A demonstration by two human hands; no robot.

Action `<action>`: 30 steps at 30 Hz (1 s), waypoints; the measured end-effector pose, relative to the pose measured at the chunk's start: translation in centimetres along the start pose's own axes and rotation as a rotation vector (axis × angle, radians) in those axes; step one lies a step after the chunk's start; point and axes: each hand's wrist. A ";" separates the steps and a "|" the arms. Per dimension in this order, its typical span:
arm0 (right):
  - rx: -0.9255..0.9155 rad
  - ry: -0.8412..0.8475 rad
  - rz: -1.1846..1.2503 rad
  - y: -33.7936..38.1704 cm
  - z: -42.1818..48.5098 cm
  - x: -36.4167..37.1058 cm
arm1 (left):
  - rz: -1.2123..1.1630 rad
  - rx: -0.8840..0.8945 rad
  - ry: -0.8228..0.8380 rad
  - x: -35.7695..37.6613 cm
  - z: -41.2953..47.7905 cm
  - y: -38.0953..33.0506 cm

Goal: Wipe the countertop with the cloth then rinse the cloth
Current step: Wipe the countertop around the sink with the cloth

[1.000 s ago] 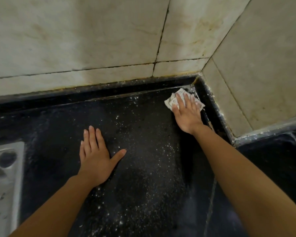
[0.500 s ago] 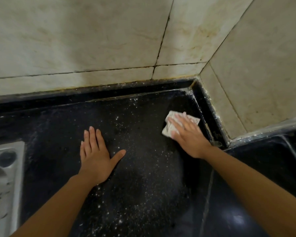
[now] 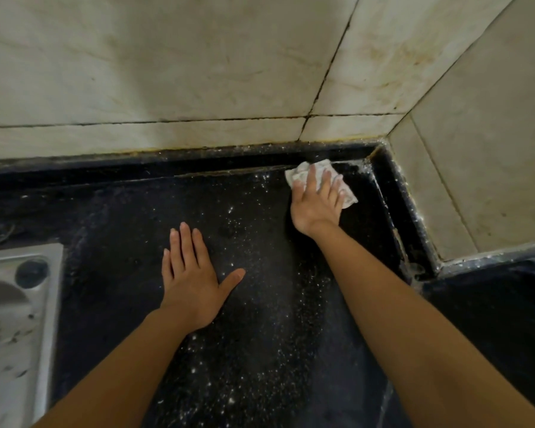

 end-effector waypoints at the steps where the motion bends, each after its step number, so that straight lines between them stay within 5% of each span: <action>1: -0.038 0.018 -0.013 0.4 -0.7 0.3 | 0.001 -0.001 0.002 0.0 0.0 0.0; 12: -0.606 0.173 -0.212 -2.7 -5.9 0.5 | -0.014 -0.013 0.000 0.0 0.3 0.1; 22: -0.017 0.025 -0.085 -9.1 0.7 -2.9 | -0.009 -0.010 0.010 0.2 0.4 0.3; 30: -0.145 0.104 -0.107 -10.1 -5.4 -1.0 | 0.003 0.003 -0.029 0.3 0.2 0.2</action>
Point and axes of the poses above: each hand's wrist, its own z-axis towards the middle knuckle, its own x-axis out of the palm, y = z × x, and after that the axes turned 12 degrees about x, right-handed
